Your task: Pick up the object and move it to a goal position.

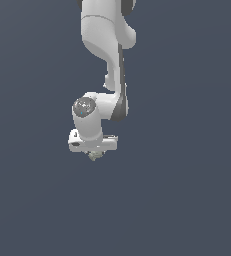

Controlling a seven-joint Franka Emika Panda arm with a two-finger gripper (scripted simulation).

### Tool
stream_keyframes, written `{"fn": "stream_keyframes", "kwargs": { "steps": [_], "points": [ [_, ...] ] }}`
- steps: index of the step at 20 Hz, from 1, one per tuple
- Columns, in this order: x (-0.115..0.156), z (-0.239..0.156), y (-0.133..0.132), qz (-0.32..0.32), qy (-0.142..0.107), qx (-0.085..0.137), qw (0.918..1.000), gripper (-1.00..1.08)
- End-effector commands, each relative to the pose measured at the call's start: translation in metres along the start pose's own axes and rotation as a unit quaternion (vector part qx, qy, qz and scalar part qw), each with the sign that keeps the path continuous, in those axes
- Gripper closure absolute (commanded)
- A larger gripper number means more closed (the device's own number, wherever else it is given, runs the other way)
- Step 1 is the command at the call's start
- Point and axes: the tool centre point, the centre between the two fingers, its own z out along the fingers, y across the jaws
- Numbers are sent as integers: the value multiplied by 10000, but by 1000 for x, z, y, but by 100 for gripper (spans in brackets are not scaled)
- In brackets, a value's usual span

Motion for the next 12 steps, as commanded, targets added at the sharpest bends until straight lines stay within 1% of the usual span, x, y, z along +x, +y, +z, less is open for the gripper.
{"fn": "stream_keyframes", "kwargs": {
  "steps": [1,6,12],
  "points": [
    [6,-13,-1,-1,5,-1,10000,108],
    [21,-47,-2,-1,5,-1,10000,108],
    [44,-98,-4,-1,5,-1,10000,108]
  ]
}}
